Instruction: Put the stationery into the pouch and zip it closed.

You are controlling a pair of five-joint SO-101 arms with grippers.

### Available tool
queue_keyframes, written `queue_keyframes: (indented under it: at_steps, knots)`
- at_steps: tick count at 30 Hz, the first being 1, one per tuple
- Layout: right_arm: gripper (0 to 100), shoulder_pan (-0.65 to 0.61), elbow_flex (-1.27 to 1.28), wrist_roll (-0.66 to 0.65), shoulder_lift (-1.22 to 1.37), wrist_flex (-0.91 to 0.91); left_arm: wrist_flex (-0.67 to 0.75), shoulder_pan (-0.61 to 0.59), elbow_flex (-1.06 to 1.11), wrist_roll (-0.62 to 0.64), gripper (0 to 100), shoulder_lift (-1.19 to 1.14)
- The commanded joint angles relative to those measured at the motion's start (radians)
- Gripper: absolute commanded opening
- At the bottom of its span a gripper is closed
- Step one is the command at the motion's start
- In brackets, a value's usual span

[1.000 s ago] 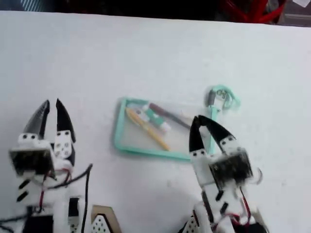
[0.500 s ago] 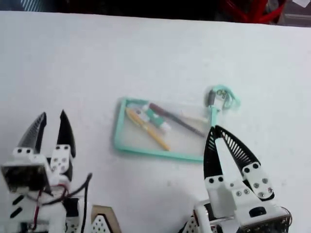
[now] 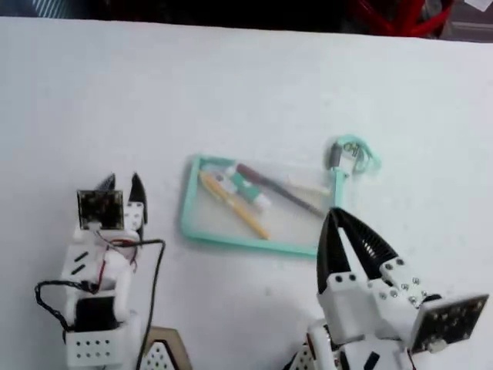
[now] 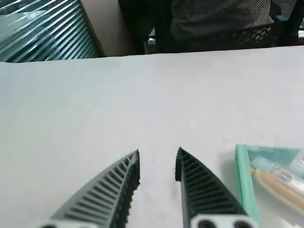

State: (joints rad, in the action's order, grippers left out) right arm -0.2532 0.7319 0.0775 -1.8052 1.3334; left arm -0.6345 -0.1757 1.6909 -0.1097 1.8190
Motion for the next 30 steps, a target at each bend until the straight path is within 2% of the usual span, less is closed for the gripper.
queue_keyframes:
  at_steps: [1,6,11,14,19,21,25,28,30]
  knots:
    - [2.5,0.008,0.075,0.017,0.004,-0.067,-0.023,0.016,0.003,0.002,14,-0.004]
    - [2.5,0.042,0.299,0.017,0.004,-0.229,-0.123,0.015,0.003,0.002,14,-0.004]
    - [3.8,0.251,0.511,0.015,0.004,-0.406,-0.29,0.016,0.003,0.002,14,-0.004]
    - [11.5,0.288,0.654,0.015,0.004,-0.447,-0.382,0.016,0.003,0.002,14,-0.004]
    - [30.9,0.288,0.901,-0.005,0.004,-0.447,-0.499,0.024,0.003,0.002,14,-0.004]
    - [36.1,0.278,0.961,-0.12,0.005,-0.443,-0.531,0.054,0.003,0.002,14,-0.004]
    - [35.4,0.246,0.959,-0.358,0.007,-0.234,-0.617,0.157,0.003,0.002,14,-0.004]
    - [34.8,0.245,0.959,-0.466,0.008,-0.071,-0.652,0.208,0.003,0.003,14,-0.004]
    - [34.7,0.252,0.959,-0.496,0.012,-0.067,-0.651,0.208,0.003,0.006,14,-0.004]
